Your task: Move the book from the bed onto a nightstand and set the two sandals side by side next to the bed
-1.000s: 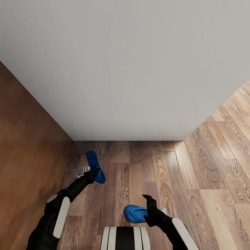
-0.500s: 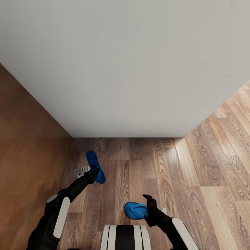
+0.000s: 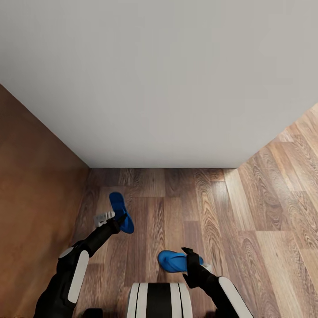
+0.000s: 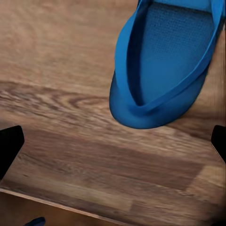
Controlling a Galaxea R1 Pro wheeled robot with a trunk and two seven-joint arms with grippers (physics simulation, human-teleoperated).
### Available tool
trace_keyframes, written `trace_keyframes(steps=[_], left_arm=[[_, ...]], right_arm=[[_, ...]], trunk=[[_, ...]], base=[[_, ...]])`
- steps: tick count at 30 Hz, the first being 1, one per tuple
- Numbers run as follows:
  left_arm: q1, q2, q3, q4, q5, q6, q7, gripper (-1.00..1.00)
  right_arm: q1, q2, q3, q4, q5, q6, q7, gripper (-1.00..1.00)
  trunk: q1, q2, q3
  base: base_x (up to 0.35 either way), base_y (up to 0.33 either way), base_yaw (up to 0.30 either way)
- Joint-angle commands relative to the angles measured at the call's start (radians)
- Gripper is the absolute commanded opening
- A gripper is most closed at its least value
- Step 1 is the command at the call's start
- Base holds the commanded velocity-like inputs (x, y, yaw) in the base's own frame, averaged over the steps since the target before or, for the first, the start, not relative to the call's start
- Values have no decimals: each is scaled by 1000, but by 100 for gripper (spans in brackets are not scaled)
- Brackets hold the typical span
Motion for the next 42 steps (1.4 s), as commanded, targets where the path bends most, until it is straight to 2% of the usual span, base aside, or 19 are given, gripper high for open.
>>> trace_keyframes(steps=[1,15,23,27,29,30,34,37,42], left_arm=[[-1,-1,3,-1,9,9,-4,-100],[-1,-1,3,-1,10,11,-6,-100],[-1,-1,3,-10,12,14,-8,-100],[-1,-1,1,-111,21,21,-8,-100],[-1,-1,1,-192,53,50,-8,-100],[-1,-1,1,-225,92,92,-8,-100],[-1,1,0,-248,174,146,-8,-100],[4,2,0,-235,194,153,-9,-100],[9,2,-2,-223,198,154,-8,-100]], right_arm=[[0,1,-1,-1,-5,1,-6,100],[0,1,-1,-1,-5,-4,-6,100],[0,1,0,-1,-5,-6,-6,100],[0,2,1,-1,-5,-7,-5,100],[0,3,1,-1,-5,-7,-5,100],[0,3,1,-1,-5,-7,-5,100],[0,3,2,-1,-5,-7,-5,100],[0,3,2,-1,-5,-7,-4,100],[0,3,3,-1,-5,-7,-4,100]], trunk=[[0,-1,-5],[7,-4,-59],[7,-4,-59],[7,-4,-59],[7,-4,-59],[7,-4,-59],[7,-4,-59],[7,-4,-59],[7,-4,-59]], base=[[0,0,0],[0,0,0],[0,0,0],[0,0,0],[0,0,0],[0,0,0],[0,0,0],[0,0,0],[0,0,0]])
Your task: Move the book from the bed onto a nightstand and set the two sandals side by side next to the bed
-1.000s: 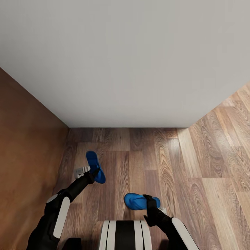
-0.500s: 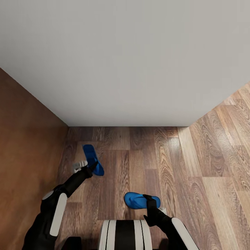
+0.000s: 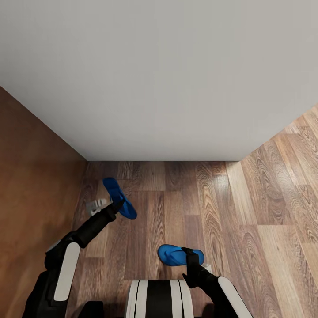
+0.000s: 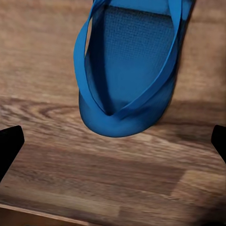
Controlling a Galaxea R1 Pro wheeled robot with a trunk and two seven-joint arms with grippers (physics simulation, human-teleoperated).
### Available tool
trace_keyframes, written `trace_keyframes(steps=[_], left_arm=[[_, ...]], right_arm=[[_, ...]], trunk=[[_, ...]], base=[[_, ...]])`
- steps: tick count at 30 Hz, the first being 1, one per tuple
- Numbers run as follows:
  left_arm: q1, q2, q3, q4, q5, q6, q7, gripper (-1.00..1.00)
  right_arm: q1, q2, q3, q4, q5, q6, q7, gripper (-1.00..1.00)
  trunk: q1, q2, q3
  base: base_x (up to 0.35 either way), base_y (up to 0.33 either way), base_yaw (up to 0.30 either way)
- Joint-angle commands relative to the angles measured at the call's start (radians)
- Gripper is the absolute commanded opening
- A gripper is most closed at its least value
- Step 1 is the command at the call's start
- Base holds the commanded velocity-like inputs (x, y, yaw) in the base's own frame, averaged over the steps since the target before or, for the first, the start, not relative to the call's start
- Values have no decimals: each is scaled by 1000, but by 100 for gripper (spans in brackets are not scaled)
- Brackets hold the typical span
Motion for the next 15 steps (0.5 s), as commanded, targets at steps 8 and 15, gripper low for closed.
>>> trace_keyframes(steps=[8,15], left_arm=[[0,-1,0,7,6,8,-3,-100],[0,-1,-2,12,6,8,-3,-100]], right_arm=[[0,0,0,-1,-5,1,-6,100],[0,0,0,-1,-5,1,-6,100]], trunk=[[3,-2,-24],[3,-2,-24]], base=[[0,0,0],[0,0,0]])
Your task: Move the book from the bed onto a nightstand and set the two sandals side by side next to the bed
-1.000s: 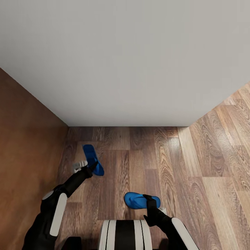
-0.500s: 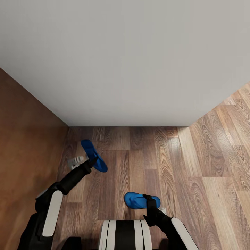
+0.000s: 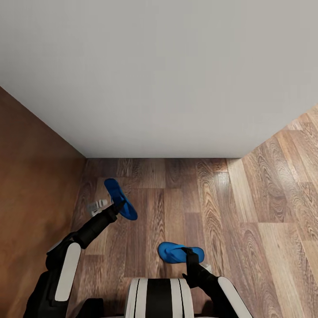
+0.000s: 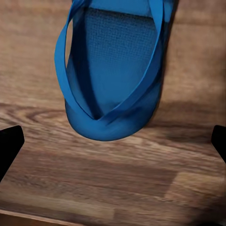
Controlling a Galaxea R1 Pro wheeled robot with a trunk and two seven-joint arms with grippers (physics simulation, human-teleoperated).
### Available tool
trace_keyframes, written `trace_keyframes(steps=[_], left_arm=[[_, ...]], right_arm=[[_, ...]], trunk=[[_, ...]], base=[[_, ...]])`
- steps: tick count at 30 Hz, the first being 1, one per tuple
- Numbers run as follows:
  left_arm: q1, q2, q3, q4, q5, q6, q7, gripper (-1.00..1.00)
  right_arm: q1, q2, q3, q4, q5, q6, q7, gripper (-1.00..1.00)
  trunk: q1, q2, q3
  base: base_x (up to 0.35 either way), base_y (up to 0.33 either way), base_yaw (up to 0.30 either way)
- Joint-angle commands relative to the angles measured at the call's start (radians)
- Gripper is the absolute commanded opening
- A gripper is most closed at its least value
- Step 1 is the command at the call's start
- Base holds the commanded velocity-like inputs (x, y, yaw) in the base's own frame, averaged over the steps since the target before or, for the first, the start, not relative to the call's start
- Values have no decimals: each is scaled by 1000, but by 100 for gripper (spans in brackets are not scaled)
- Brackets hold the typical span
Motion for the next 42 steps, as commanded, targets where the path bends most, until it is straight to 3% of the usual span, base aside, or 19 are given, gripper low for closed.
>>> trace_keyframes(steps=[1,31,42], left_arm=[[-1,-1,3,0,6,8,-4,-100],[-1,-1,2,2,5,7,-4,-100],[-1,-2,1,2,5,7,-2,-100]], right_arm=[[0,0,-1,-1,-5,1,-6,100],[0,2,0,-1,-5,1,-6,100],[0,2,0,-1,-5,1,-6,100]], trunk=[[0,0,-1],[0,0,-1],[5,-3,-43]], base=[[0,0,0],[66,5,0],[0,0,0]])
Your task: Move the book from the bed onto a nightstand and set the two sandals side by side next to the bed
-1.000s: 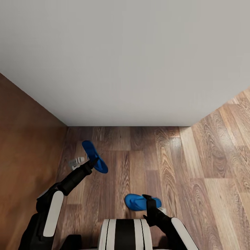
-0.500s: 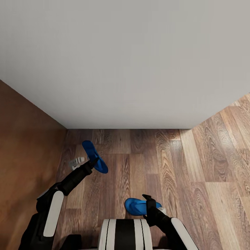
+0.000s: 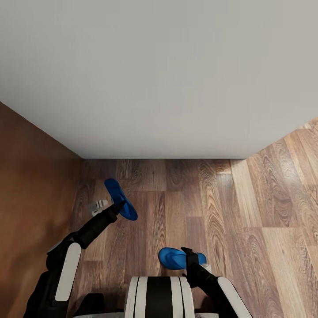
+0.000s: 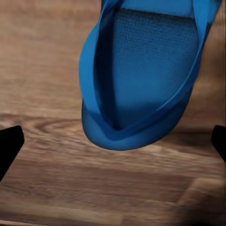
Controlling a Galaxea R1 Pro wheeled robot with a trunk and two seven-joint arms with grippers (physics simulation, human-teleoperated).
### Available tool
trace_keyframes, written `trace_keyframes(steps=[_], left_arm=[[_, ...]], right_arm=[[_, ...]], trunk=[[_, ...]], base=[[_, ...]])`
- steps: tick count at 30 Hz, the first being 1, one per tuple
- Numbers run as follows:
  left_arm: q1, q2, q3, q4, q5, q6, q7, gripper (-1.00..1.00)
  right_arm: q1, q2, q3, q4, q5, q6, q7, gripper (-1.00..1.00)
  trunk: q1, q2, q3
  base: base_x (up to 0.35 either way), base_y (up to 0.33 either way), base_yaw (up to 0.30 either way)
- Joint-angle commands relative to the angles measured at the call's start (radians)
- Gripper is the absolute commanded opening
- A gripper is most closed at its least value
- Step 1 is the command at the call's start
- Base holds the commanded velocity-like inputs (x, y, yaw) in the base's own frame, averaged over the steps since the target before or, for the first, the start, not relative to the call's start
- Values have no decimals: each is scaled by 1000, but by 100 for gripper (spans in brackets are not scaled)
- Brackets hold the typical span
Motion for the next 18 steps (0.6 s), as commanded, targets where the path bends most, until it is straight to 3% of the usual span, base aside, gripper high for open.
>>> trace_keyframes(steps=[1,10,18], left_arm=[[-1,-1,3,0,8,9,-4,-100],[-1,-2,3,0,8,9,-5,-100],[-1,-1,4,-5,11,15,-34,-100]], right_arm=[[0,0,-1,-1,-5,1,-6,100],[0,0,0,-1,-5,1,-7,100],[0,0,0,-1,-5,1,-6,100]], trunk=[[0,0,-4],[4,-3,-39],[4,-3,-39]], base=[[0,0,0],[0,0,0],[0,0,0]])
